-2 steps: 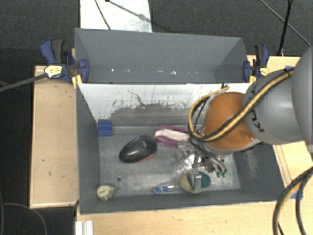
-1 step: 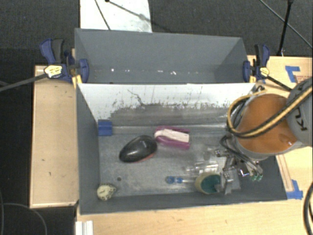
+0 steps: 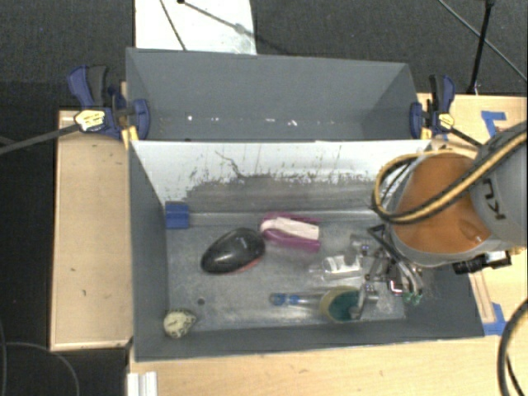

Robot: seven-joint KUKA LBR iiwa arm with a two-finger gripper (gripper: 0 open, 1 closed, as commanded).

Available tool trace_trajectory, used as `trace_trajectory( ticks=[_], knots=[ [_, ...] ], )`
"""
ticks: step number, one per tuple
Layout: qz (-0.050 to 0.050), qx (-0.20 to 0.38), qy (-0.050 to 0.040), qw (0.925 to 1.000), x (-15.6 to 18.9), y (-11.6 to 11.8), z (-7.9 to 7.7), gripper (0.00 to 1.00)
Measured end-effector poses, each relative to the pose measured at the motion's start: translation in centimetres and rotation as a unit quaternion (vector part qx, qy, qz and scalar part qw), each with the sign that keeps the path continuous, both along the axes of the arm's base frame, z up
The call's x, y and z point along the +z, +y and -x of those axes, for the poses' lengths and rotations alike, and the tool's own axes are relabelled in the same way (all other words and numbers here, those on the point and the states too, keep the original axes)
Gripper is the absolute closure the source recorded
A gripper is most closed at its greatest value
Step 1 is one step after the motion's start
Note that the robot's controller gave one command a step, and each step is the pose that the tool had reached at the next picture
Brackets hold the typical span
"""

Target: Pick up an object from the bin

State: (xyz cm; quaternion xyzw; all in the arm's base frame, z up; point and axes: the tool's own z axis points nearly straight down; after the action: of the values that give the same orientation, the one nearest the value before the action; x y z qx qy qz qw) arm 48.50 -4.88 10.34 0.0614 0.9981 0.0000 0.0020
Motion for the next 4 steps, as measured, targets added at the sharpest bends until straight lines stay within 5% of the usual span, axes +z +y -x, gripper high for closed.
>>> trace_trajectory(
  ticks=[1,2,3,4],
  knots=[
    [0.001,-0.081,-0.0015,0.9967,-3.0,2.8,-0.7,0.00],
    [-0.002,-0.098,-0.0004,0.9952,-3.0,-0.8,-5.0,0.00],
    [-0.001,-0.095,-0.0028,0.9955,-2.7,-0.7,-5.1,1.00],
    [-0.001,-0.094,-0.0030,0.9956,4.7,-0.8,-5.4,1.00]
  ],
)
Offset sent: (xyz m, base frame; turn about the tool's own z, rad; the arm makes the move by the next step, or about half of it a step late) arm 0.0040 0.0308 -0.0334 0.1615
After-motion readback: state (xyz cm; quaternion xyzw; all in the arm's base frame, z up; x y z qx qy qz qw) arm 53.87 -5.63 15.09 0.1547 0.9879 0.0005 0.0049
